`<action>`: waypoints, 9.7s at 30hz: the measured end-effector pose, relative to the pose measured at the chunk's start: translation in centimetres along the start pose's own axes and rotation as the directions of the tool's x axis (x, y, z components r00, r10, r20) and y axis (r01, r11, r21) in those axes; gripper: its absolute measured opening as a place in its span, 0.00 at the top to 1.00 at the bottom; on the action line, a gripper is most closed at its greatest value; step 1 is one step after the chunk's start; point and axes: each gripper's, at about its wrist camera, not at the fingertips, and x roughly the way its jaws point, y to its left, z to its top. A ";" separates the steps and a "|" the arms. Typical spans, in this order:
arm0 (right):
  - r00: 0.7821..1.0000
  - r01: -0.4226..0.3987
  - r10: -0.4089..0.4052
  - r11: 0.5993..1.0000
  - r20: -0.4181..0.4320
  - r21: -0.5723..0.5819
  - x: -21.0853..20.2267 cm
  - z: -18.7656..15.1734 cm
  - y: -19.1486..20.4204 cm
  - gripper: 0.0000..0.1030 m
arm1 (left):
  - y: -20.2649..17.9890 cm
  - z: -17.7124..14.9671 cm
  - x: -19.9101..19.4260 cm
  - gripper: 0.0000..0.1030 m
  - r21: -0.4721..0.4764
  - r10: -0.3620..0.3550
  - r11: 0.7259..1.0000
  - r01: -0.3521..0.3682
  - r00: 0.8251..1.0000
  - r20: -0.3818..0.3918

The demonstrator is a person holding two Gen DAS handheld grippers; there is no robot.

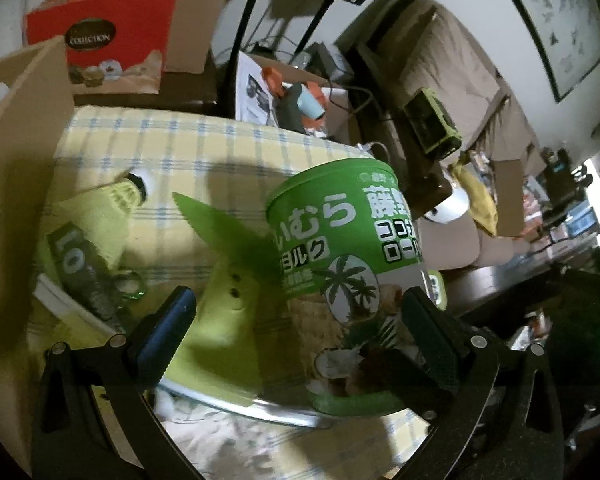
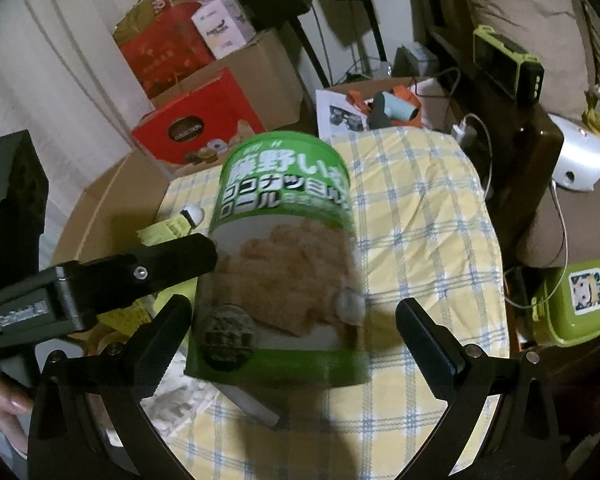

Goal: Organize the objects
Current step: 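Grasp the green can with the right gripper and lift it, then carry the green can with the right gripper into the cardboard box, then lower the can into the box and open the right gripper, then move the left tool toward the lime-green dustpan on the table, then grasp the lime-green dustpan by its body with the left gripper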

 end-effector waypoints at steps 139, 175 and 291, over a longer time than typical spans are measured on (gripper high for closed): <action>0.879 -0.464 0.137 0.470 -0.458 -0.751 8.0 -7.5 35.2 0.14 | 30.5 -4.2 -21.2 0.08 -0.321 0.017 0.947 0.020 0.994 0.111; 0.982 -0.189 0.153 0.853 -0.114 -0.486 -2.2 -2.5 23.3 0.13 | 19.2 -8.4 -25.1 0.07 -0.141 0.098 0.987 -0.073 0.979 0.176; 1.000 0.005 -0.006 0.994 -0.009 -0.114 0.2 -6.2 2.6 0.28 | -0.4 0.6 0.4 0.67 0.197 0.169 0.971 -0.134 0.970 -0.174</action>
